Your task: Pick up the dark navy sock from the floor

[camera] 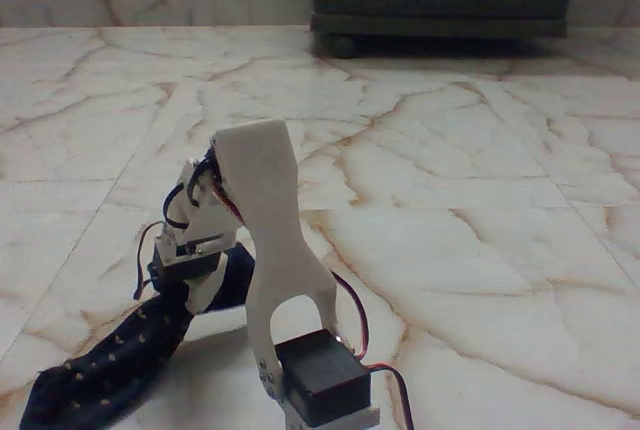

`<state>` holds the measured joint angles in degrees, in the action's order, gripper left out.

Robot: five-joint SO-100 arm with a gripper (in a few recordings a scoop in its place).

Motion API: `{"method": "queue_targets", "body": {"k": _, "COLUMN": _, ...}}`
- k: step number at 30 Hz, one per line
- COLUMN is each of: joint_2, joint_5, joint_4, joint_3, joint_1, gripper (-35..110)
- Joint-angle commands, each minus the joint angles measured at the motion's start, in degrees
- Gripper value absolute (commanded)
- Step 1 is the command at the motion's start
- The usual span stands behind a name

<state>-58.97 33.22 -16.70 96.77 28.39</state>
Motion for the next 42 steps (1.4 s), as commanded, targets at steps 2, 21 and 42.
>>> {"method": "queue_targets", "body": {"k": 2, "joint_2": -12.2, "joint_5": 6.1, "joint_4": 2.8, "joint_3": 10.1, "joint_1": -2.1, "gripper": 0}}
{"method": "queue_targets", "body": {"k": 21, "joint_2": -53.3, "joint_5": 29.6, "joint_4": 15.6, "joint_3": 49.7, "joint_1": -22.1, "gripper": 0}}
{"method": "queue_targets", "body": {"k": 42, "joint_2": -77.9, "joint_5": 51.6, "joint_4": 38.4, "joint_3": 73.2, "joint_1": -38.8, "gripper": 0}}
